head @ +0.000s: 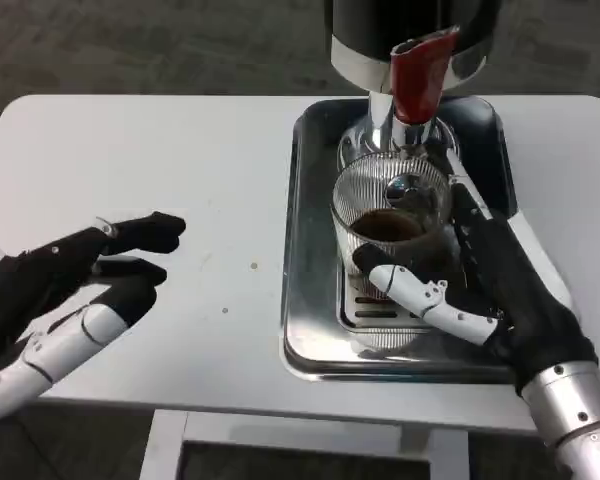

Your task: Grasp the cup under the faucet to collect the drink, then remove the cup.

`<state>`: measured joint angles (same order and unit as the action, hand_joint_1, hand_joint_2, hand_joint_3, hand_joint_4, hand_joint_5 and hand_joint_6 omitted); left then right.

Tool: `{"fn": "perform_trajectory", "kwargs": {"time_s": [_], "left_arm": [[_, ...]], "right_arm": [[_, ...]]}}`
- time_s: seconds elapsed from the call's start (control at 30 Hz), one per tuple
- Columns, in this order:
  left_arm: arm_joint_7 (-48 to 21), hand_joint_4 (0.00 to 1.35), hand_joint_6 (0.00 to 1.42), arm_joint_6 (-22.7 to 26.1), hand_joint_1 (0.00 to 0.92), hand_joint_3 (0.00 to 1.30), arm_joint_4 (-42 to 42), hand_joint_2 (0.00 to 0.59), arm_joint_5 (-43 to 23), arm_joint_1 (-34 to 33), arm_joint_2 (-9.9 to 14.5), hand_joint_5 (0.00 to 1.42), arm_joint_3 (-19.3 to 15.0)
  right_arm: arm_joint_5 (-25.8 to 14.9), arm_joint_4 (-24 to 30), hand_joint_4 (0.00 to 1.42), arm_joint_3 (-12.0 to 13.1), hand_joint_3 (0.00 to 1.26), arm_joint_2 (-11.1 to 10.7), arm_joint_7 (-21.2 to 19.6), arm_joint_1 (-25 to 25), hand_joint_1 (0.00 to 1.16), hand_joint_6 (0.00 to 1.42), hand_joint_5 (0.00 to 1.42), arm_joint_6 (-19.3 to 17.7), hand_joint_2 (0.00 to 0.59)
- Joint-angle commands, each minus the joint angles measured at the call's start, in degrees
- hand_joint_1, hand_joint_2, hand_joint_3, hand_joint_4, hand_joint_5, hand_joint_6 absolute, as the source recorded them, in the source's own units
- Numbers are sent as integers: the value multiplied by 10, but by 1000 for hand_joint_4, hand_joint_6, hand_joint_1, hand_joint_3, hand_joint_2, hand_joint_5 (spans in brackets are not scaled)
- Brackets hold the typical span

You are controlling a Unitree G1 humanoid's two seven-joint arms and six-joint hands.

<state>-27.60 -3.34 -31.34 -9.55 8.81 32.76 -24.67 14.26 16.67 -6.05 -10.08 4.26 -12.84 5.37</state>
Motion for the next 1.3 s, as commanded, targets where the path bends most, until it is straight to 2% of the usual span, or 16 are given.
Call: {"fn": "perform_trajectory", "kwargs": {"time_s": [0.03, 0.33, 0.63, 1.17, 1.3], "left_arm": [[-7, 256, 280, 7, 80, 291, 10, 158, -2, 12, 7, 343, -5], [-12, 256, 280, 6, 80, 291, 23, 158, -2, 11, 11, 343, -6], [-17, 256, 280, 4, 80, 291, 37, 158, -2, 4, 17, 343, -3], [-25, 266, 280, 2, 59, 299, 54, 156, -3, 2, 21, 343, -8], [-26, 268, 280, 1, 58, 300, 55, 157, -3, 2, 21, 343, -9]], "right_arm": [[-4, -20, 0, -9, 0, 9, 2, 8, 587, 231, 100, -8, 210], [4, -43, 0, -12, 0, 14, -5, -1, 588, 240, 106, -20, 210], [36, -47, 13, -24, 0, 17, -27, -5, 608, 277, 166, -7, 217], [74, -53, 134, -39, 0, 23, -45, -9, 672, 395, 290, 11, 212], [85, -52, 189, -43, 43, 24, -56, -6, 688, 445, 342, 14, 215]]}}
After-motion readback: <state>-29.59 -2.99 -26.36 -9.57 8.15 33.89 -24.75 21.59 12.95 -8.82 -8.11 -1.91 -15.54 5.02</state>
